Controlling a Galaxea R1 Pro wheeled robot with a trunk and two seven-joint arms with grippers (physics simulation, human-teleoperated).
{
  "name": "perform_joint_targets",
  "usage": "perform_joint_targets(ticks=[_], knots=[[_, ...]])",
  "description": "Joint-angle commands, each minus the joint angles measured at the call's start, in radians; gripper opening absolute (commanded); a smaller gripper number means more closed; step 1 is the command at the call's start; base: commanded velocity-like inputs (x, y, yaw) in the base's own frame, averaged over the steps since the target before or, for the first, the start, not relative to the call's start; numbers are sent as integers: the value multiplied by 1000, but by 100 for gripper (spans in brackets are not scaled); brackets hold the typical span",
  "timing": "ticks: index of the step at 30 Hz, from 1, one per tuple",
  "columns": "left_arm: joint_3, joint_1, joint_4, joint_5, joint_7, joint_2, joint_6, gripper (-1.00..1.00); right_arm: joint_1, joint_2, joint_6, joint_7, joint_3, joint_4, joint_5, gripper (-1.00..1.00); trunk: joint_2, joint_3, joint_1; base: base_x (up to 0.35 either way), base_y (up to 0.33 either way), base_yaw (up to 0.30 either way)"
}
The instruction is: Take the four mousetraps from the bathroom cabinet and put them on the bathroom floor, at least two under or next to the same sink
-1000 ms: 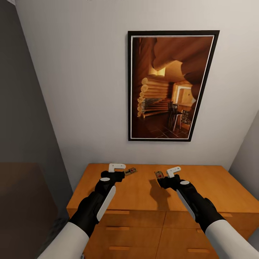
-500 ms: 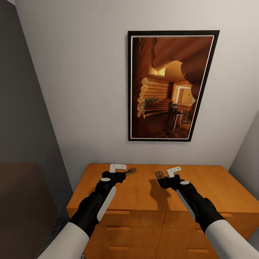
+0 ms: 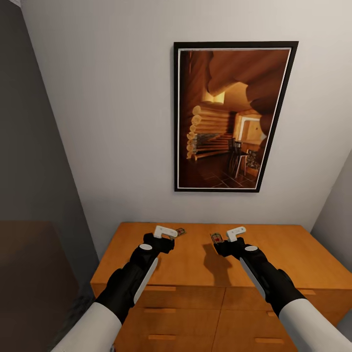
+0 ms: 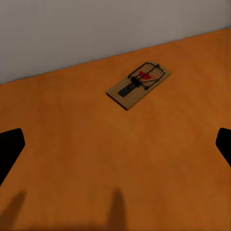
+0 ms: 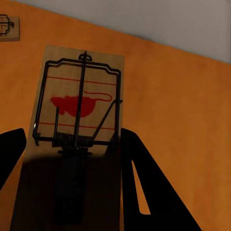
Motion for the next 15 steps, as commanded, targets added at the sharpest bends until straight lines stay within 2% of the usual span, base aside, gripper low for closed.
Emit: perform_joint_targets(ticks=[1,10,15], knots=[[-3,-1,-1,-6,2,0,6,100,-1,-1,5,-3,3,-1,-10,-100,-2,-2,1,0,0,0],[-9,0,0,-18,-5,0,7,100,-1,-1,5,-4,3,-1,-12,-100,-2,-2,1,0,0,0],[-45,0,0,-19,-6,0,6,100,-1,-1,5,-3,3,0,-12,-100,-2,-2,1,0,0,0]])
